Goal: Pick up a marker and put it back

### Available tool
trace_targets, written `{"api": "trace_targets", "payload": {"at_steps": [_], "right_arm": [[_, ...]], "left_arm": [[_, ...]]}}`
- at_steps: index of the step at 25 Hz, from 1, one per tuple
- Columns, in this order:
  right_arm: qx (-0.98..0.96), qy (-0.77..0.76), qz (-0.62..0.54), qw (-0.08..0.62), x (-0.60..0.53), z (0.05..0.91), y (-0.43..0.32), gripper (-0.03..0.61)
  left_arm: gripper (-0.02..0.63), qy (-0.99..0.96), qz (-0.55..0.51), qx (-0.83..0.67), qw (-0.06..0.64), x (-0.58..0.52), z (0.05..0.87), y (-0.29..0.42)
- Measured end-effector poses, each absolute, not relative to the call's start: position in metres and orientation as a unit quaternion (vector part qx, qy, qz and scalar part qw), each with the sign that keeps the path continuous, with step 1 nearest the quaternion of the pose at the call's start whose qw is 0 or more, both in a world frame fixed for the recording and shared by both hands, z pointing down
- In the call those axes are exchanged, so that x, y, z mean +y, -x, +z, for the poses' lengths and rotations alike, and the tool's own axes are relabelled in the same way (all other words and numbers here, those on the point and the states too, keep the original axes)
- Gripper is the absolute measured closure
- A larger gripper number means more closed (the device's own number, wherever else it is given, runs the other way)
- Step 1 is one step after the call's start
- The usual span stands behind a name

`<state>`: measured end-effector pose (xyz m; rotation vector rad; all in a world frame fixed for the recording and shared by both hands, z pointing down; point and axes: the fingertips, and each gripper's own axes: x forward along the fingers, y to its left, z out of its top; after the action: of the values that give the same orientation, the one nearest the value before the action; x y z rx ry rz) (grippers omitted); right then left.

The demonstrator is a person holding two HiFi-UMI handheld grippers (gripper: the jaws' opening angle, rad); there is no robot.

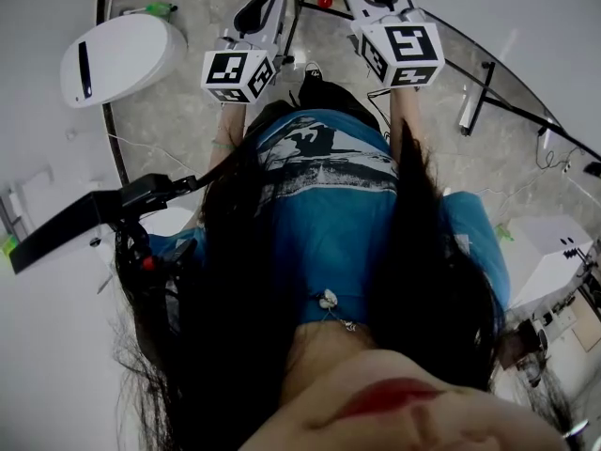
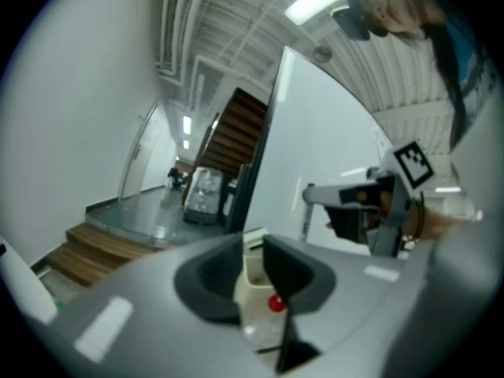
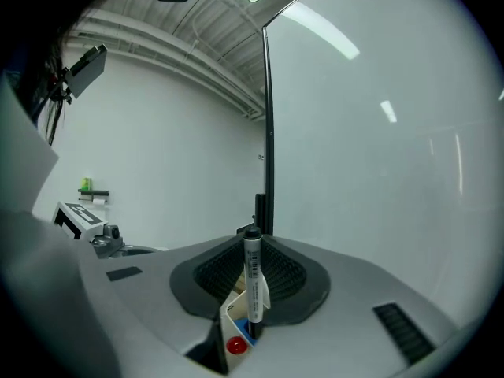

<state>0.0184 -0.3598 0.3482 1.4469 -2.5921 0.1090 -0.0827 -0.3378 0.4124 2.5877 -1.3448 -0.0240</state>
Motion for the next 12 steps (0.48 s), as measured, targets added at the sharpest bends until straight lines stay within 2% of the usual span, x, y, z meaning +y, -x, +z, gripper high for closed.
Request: {"api": "trace_targets", "payload": {"at_steps": [4,10,12], "right_arm": [[-0.868,-0.489,0.046,0.079,-0.358,0.350,-0.021,0.506],[-0.868,-0.488,0.063,0.070,-0.358,0.355,-0.022,0.506],[-0.867,-0.489,0.064,0.071,-0.359,0.356,-0.021,0.506]], "left_arm": [[0.540,-0.889,-0.018,-0.443,0.117,-0.335,0.409,0.076],[0.551,-0.902,0.043,-0.423,0.070,-0.329,0.417,0.065],[0.551,-0.903,0.035,-0.421,0.076,-0.329,0.416,0.065]]}}
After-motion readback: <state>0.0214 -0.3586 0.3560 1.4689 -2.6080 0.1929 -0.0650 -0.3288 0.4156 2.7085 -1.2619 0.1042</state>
